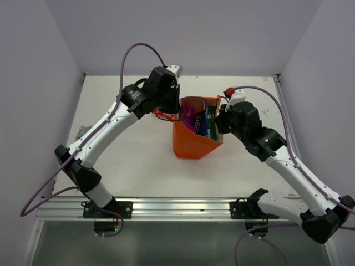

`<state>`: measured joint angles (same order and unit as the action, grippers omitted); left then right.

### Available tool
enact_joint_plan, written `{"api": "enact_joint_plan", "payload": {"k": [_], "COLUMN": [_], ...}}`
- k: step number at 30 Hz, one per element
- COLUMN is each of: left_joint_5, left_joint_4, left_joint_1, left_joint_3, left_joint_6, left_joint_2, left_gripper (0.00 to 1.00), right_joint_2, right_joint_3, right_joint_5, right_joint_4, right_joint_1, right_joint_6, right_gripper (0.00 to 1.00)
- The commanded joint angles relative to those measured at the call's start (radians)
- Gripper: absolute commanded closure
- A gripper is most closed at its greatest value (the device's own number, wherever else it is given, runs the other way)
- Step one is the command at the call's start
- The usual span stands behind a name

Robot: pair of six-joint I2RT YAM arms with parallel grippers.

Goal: Place the snacks into the paper bag
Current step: Adjust the snack in the paper bag.

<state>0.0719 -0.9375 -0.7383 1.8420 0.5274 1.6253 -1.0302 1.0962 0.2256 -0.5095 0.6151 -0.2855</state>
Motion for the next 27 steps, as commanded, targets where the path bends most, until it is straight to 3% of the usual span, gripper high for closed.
{"api": "enact_joint_plan", "payload": {"k": [1,3,9,12,13,16,20,25,27], "left_joint_5": [-0.159,-0.095,0.020,0.028,0.007,-0.004,-0.020,-0.090,-0.101], "left_joint_4": [0.032,0.098,0.063,0.062,0.072,0.083,0.114,0.183,0.201], "left_joint_1": [0.036,-0.010,0.028,0.028,0.028,0.028,0.028,0.028,0.028], "left_joint_3": [0.037,-0.030,-0.070,-0.089,-0.095,-0.116,-0.130,-0.173,-0.182], "left_joint_6": [-0.021,-0.032,-0.052,-0.056,-0.059,-0.067,-0.075,-0.070,-0.069], "left_joint_2": [0.077,0.029,0.004,0.004,0.004,0.002,-0.010,-0.045,-0.048], "left_gripper": [1.00,1.00,1.00,1.00,1.00,1.00,1.00,1.00,1.00], "right_joint_2": [-0.088,-0.082,-0.085,-0.085,-0.085,-0.085,-0.111,-0.178,-0.232], "right_joint_3": [0.074,0.039,0.066,0.134,0.160,0.292,0.476,0.622,0.692], "right_joint_5": [-0.055,-0.086,-0.023,0.003,0.006,0.004,-0.003,-0.058,-0.014], "right_joint_4": [-0.084,-0.040,-0.073,-0.124,-0.145,-0.247,-0.369,-0.394,-0.443], "right_joint_1": [0.002,0.006,0.005,0.005,0.006,0.006,0.005,0.049,0.130], "right_joint_6": [-0.055,-0.069,-0.073,-0.063,-0.055,-0.029,-0.012,-0.072,-0.084], "right_gripper": [1.00,1.00,0.98,0.77,0.62,0.42,0.28,0.21,0.20]}}
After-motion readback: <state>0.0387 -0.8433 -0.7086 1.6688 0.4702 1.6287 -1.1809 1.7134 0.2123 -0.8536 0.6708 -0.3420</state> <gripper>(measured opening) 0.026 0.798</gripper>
